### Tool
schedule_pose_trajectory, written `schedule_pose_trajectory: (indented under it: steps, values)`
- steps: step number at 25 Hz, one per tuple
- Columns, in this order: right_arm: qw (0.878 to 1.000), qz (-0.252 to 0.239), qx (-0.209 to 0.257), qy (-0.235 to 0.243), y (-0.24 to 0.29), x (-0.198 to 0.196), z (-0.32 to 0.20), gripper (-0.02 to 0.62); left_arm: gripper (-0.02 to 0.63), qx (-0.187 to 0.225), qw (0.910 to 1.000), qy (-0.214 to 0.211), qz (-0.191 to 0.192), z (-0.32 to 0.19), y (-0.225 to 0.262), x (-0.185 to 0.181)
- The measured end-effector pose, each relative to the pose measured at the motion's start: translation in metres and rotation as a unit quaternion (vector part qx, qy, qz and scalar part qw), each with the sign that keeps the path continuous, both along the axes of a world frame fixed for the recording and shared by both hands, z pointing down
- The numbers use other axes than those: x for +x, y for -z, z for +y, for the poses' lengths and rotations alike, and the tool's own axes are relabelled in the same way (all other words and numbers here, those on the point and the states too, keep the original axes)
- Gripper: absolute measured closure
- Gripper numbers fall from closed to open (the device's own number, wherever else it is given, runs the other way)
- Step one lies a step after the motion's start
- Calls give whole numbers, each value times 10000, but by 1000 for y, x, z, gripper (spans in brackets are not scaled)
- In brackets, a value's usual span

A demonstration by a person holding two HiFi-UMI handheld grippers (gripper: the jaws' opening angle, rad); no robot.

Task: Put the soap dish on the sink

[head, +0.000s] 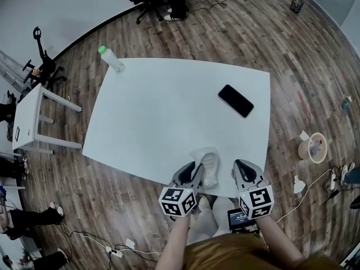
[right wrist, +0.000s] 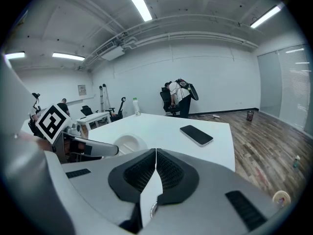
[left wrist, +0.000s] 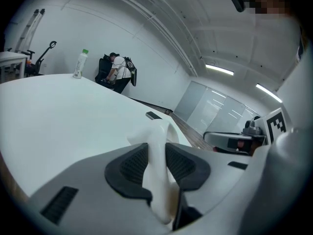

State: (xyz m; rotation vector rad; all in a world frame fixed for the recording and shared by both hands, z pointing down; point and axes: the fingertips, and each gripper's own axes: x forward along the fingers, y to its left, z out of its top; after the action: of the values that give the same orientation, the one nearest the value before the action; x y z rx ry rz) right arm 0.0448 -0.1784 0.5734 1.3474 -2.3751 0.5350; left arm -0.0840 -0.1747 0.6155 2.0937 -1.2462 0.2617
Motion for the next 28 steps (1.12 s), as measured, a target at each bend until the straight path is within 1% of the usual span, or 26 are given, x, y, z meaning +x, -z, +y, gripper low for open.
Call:
schedule_pose_trajectory:
  steps: [4,10,16,22,28]
  values:
    - [9999,38,-20,120,-4,-4,1,586,488,-132,9999,-57,4,-3,-7,3]
    - [9998,84,-54,180,-8,-6,2,586,489,-302,9995,-114,-15,-3,-17,6]
    - [9993,45,-185,319,-17,-8,4,586,488,-338,9993,-142,45,-3,-22,12]
    - [9974,355,-106,625,-24,-20,7,586,488,-397,9991,-126,47,-3,-26,14]
    - [9964,408,-142,725,-28,-28,10,586,488,-527,9985,-47,131,-2,-31,10]
